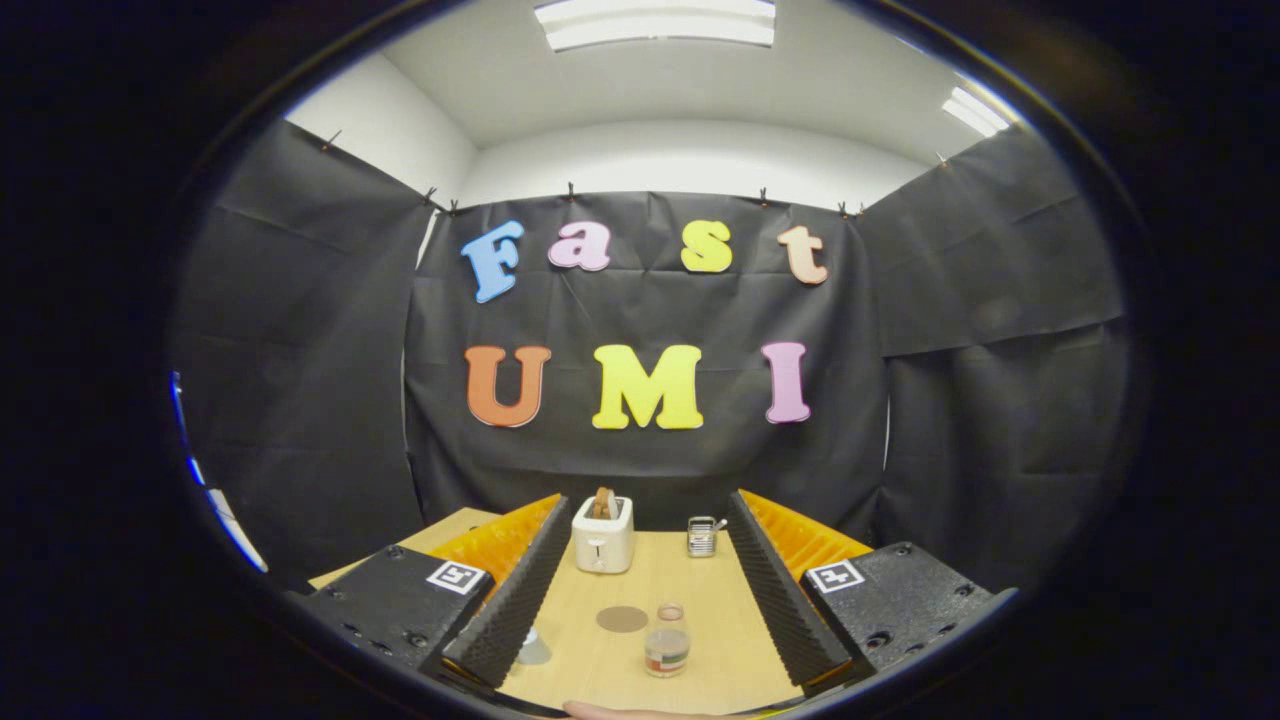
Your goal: Take the bottle from table, then pour the juice into the cup, finally place the bottle on the coaster
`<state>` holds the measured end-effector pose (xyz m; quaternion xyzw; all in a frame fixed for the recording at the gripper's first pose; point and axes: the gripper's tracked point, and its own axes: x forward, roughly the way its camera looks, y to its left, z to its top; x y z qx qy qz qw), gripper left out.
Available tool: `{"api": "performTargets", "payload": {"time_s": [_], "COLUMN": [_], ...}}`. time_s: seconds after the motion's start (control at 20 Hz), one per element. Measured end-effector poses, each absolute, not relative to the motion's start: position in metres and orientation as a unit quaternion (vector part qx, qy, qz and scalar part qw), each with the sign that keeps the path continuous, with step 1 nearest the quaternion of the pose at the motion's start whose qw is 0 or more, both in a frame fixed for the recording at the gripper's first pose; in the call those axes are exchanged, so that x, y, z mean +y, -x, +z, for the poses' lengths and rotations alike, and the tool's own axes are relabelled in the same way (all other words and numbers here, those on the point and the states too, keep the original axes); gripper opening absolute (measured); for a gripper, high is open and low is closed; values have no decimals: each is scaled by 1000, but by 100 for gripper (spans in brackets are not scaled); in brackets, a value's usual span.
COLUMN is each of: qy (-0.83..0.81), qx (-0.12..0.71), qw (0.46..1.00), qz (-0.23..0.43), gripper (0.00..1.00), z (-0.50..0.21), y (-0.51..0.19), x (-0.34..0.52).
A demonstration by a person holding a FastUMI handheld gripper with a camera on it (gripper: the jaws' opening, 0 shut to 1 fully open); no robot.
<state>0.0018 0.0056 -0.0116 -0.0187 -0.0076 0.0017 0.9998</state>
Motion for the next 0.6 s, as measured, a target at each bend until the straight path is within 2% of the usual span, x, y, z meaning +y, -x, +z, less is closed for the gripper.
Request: {"api": "performTargets", "payload": {"time_s": [0.6], "qy": [38], "qx": [-22], "qw": [999], "qz": [-5], "gripper": [100], "z": [-56], "y": [-17], "x": [3]}}
